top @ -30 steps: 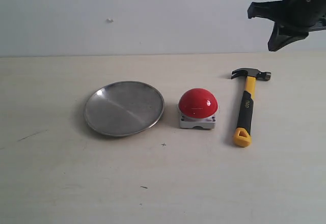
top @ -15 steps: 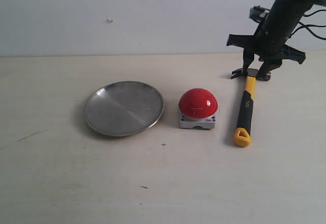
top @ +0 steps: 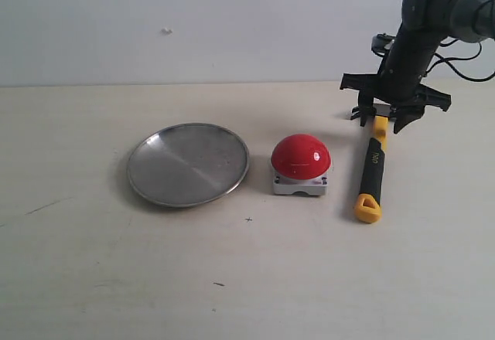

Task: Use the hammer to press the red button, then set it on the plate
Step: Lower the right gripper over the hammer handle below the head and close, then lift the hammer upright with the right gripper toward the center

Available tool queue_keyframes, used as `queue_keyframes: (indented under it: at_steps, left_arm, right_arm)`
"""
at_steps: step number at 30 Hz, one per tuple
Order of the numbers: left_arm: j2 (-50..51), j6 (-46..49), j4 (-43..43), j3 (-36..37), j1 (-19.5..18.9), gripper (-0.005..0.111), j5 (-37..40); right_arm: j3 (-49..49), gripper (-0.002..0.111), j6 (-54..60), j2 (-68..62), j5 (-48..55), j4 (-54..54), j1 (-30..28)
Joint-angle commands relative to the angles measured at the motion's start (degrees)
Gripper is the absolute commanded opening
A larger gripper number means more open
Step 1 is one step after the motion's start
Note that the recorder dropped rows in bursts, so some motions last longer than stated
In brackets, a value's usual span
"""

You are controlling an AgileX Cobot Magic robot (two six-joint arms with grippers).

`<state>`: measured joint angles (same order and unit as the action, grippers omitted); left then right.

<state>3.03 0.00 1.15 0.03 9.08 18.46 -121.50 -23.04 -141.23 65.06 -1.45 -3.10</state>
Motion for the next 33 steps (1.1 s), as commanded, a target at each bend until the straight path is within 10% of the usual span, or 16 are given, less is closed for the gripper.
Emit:
queue_keyframes:
  at_steps: [1,25,33]
  left_arm:
    - [-0.5,-0.4,0.1,0.0,-0.1,0.000,-0.4]
    - [-0.5,-0.4,0.1,0.0,-0.1,0.000,-0.4]
    - [-0.5,-0.4,0.1,0.0,-0.1,0.000,-0.4]
  right_arm:
    - [-4.8,0.057,-0.6,-2.6,3.7,1.0,-0.4]
    - [-7.5,0.047,-0.1,-7.3,4.3,0.5,-2.0]
    - [-7.5,0.003,3.5,-7.5,2.9,0.5,-1.9]
